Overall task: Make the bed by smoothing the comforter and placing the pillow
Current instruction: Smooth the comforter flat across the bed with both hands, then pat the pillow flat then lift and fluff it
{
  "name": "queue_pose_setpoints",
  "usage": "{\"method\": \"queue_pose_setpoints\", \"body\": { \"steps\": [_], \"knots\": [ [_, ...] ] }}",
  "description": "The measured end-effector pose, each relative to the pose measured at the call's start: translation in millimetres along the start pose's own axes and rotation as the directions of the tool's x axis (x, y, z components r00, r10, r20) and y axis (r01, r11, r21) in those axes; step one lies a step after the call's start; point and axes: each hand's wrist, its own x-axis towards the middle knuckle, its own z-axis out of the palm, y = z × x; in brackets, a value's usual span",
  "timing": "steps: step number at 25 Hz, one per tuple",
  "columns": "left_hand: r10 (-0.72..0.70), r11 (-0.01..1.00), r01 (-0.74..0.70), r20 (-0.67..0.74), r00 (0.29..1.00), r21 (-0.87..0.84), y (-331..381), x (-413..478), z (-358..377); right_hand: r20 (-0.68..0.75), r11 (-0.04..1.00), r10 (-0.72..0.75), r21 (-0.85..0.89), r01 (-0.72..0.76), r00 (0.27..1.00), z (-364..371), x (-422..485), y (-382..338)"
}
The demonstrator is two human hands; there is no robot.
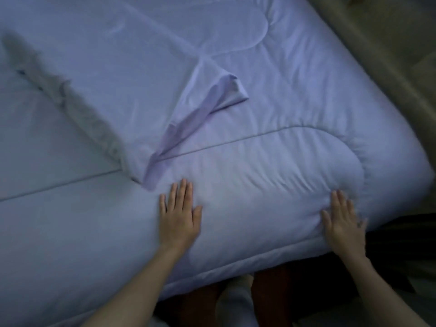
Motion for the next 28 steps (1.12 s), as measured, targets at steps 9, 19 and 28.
{"method": "queue_pose_setpoints", "body": {
  "steps": [9, 19, 28],
  "knots": [
    [-0.099, 0.992, 0.106, -0.095, 0.991, 0.073, 27.9, 7.3, 13.4, 0.13, 0.797, -0.603, 0.126, 0.59, 0.787, -22.8, 77.1, -189.8],
    [-0.032, 0.995, 0.048, -0.178, 0.984, 0.09, 27.6, 18.1, 14.1, -0.111, 0.932, -0.354, 0.038, 0.36, 0.929, -42.1, 210.6, -76.6],
    [-0.944, 0.261, 0.368, -0.157, 0.29, -0.893, -9.4, 58.3, -47.0, -0.08, 0.648, 0.456, 0.713, -0.269, 0.886, -9.8, 322.0, 38.7]
  ]
}}
